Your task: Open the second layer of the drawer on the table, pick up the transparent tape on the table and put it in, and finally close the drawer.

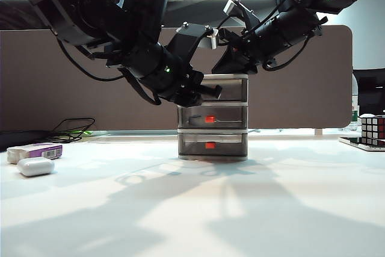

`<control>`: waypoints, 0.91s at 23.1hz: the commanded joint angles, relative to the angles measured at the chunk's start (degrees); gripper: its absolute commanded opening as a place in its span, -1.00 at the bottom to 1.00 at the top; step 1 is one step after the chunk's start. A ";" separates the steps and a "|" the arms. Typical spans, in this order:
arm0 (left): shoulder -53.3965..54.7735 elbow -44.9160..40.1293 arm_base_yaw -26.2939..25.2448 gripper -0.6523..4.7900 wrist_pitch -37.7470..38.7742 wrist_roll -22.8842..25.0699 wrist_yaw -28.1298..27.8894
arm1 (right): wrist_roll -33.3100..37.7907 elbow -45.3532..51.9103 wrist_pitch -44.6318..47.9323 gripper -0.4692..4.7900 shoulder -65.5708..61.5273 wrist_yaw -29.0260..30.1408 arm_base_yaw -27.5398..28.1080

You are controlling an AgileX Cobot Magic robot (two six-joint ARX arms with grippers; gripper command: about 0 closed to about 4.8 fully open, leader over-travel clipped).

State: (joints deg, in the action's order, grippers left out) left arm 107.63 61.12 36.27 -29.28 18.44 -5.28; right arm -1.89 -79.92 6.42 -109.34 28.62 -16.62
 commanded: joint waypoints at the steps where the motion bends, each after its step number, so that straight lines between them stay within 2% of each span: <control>1: -4.39 -0.11 0.83 -0.78 6.10 4.52 -3.13 | -2.84 0.52 -3.89 -0.84 -0.35 3.06 -0.09; 3: -8.63 -1.70 0.79 -0.78 9.55 3.91 -2.08 | -2.84 0.50 -3.15 -0.84 0.92 3.15 -0.09; 6: -22.38 -10.16 0.66 -0.78 9.57 -1.46 -2.93 | -2.89 0.52 -5.49 -0.84 7.06 1.62 -0.07; 10: -36.81 -18.34 0.87 -0.78 12.79 -1.51 -4.63 | -3.93 1.66 -8.22 -0.84 13.46 0.63 -0.07; 13: -47.95 -24.06 1.90 -0.78 17.14 -4.17 -7.45 | -3.93 5.66 -8.26 -0.84 19.80 -1.55 -0.07; 14: -51.54 -25.83 2.32 -0.78 18.29 -4.90 -8.57 | -3.93 7.80 -8.20 -0.84 22.53 -3.04 -0.07; 16: -66.93 -32.74 4.13 -0.78 22.45 -8.24 -10.71 | -3.67 16.96 -7.56 -0.84 32.41 -4.70 -0.31; 18: -79.36 -38.66 6.71 -0.78 26.53 -12.22 -17.53 | -2.69 26.88 -7.30 -0.84 42.01 -8.31 -0.31; 21: -90.62 -44.37 9.46 -0.78 32.39 -17.77 -23.67 | 0.26 38.25 -3.48 -0.84 51.25 -9.66 -0.33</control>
State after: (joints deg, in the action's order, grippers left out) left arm 18.92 17.91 45.10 1.87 4.12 -26.37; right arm -3.57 -44.49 0.19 -59.99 19.66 -16.95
